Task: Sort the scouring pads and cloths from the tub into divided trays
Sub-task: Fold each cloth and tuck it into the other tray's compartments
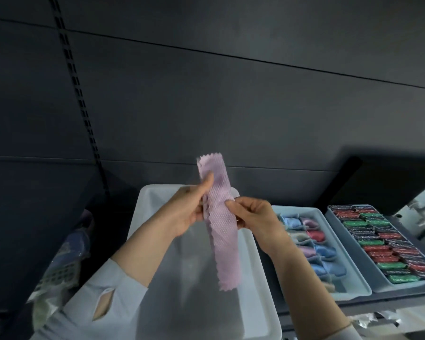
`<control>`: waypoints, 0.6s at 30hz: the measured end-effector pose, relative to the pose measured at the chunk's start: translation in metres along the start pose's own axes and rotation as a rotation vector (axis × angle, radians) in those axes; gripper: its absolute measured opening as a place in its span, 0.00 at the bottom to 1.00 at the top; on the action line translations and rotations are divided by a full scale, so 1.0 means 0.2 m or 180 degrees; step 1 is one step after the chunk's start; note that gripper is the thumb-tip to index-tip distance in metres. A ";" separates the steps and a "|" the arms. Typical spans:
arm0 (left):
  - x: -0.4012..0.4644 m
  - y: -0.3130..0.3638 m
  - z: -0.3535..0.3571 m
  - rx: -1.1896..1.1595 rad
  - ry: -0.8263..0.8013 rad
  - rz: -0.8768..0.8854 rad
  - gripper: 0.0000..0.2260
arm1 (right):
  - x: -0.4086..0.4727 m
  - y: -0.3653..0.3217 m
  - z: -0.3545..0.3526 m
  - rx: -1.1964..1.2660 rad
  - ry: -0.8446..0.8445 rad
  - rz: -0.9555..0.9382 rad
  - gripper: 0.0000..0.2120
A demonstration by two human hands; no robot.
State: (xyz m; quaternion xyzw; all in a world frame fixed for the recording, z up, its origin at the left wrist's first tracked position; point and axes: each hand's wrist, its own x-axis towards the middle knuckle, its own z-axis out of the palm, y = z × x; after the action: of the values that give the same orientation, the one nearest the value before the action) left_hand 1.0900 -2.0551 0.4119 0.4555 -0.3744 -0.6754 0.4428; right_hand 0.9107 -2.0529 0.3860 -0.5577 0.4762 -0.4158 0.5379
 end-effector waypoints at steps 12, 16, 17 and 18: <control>-0.02 -0.21 -0.02 0.0450 0.0414 0.0450 0.10 | -0.03 0.10 -0.01 0.0183 0.0122 -0.0039 0.09; -0.01 -0.15 -0.01 0.0631 0.0545 0.0889 0.11 | 0.00 0.02 -0.02 -0.0050 0.0098 -0.0736 0.24; -0.01 -0.13 -0.01 0.0629 0.0511 0.0977 0.14 | 0.00 0.01 -0.03 -0.0139 0.0073 -0.0889 0.26; -0.02 -0.12 0.00 0.0598 0.0448 0.1082 0.17 | 0.01 -0.01 -0.03 -0.0232 0.0059 -0.0999 0.26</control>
State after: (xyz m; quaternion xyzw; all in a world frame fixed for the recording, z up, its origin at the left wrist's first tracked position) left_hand 1.0850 -2.0444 0.3910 0.4712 -0.4753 -0.5196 0.5311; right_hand 0.9051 -2.0564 0.3877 -0.6405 0.4029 -0.4824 0.4413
